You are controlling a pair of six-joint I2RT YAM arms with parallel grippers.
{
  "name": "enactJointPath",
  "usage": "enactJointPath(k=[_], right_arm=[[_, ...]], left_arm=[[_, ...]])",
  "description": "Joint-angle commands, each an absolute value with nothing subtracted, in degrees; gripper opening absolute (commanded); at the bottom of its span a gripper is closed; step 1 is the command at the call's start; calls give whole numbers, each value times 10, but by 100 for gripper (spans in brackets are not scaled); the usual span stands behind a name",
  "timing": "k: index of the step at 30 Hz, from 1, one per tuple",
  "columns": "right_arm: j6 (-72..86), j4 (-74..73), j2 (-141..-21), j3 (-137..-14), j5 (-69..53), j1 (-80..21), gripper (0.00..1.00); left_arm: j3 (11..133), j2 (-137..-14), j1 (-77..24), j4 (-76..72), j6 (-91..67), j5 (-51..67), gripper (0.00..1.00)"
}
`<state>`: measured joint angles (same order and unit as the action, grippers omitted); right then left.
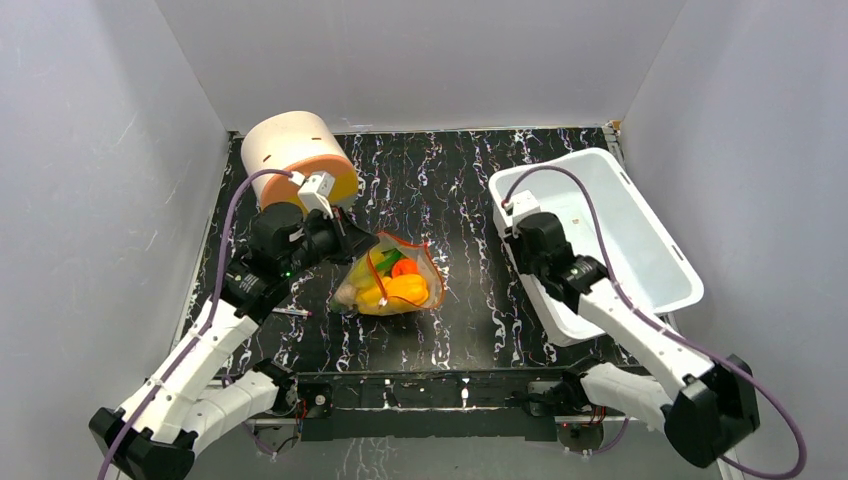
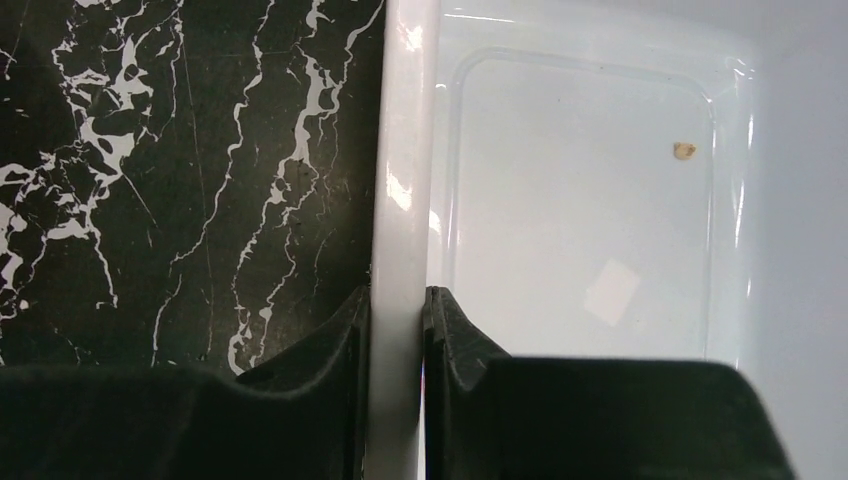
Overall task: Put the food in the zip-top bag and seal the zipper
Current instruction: Move the bin to the center of the board.
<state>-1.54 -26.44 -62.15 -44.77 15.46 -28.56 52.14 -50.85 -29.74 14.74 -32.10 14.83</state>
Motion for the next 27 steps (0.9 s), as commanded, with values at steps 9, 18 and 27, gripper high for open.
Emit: enactJointPath(k=[9, 18, 27], right_arm=[[-407, -163, -473, -330, -26, -290, 0], [-598, -304, -468, -355, -63, -290, 1], [-518, -329, -468, -400, -31, -289, 59]], left_arm=[[569, -471, -298, 165, -307, 52, 0], [579, -457, -298, 178, -289, 7, 0], [594, -461, -298, 189, -276, 9, 0]])
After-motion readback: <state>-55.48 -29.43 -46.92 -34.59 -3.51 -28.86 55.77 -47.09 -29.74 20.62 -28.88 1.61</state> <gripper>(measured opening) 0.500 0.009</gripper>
